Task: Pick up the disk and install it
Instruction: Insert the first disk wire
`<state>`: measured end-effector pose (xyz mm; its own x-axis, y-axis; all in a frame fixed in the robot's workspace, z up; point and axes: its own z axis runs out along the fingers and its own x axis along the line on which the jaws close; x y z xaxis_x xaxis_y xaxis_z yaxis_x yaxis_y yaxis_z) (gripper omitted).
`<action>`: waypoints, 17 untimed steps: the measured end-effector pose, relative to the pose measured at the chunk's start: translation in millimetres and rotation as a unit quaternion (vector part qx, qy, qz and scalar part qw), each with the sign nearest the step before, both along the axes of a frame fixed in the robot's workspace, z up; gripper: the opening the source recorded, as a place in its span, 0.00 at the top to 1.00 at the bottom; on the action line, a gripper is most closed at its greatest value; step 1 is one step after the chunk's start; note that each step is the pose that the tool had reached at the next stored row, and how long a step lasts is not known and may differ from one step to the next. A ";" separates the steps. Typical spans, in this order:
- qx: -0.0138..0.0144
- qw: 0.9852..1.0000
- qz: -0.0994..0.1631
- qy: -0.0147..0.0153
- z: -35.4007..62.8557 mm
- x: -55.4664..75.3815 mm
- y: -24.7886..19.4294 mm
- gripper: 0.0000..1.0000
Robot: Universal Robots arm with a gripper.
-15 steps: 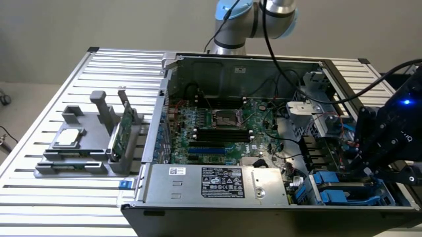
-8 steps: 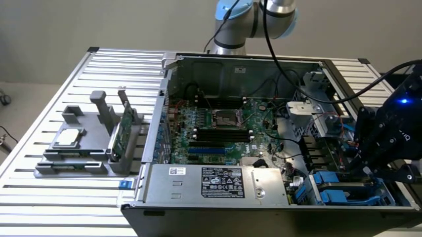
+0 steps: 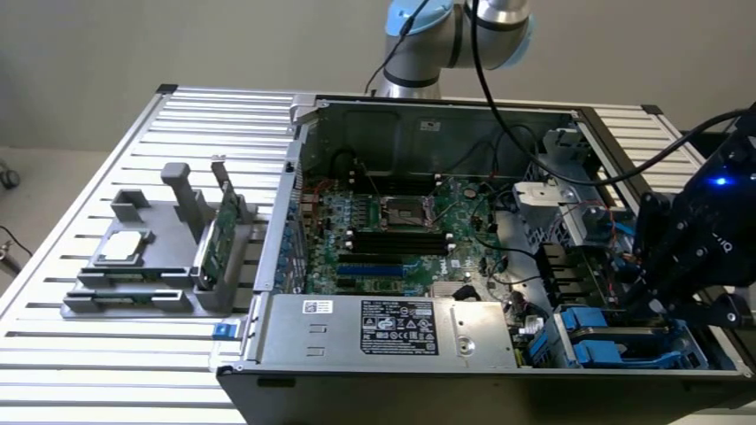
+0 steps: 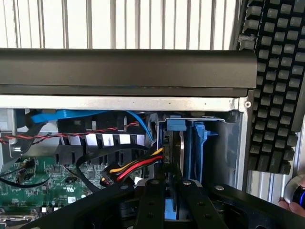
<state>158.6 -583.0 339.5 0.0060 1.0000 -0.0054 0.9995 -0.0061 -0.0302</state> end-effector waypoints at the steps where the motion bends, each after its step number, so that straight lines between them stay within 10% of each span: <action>1: -0.001 1.000 0.000 0.000 0.1 0.1 0.0 0.84; 17: -0.002 1.000 -0.002 0.000 -4.6 1.6 0.2 0.84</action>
<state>160.2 -582.8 335.0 0.0093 0.9999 -0.0101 0.9995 -0.0096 -0.0302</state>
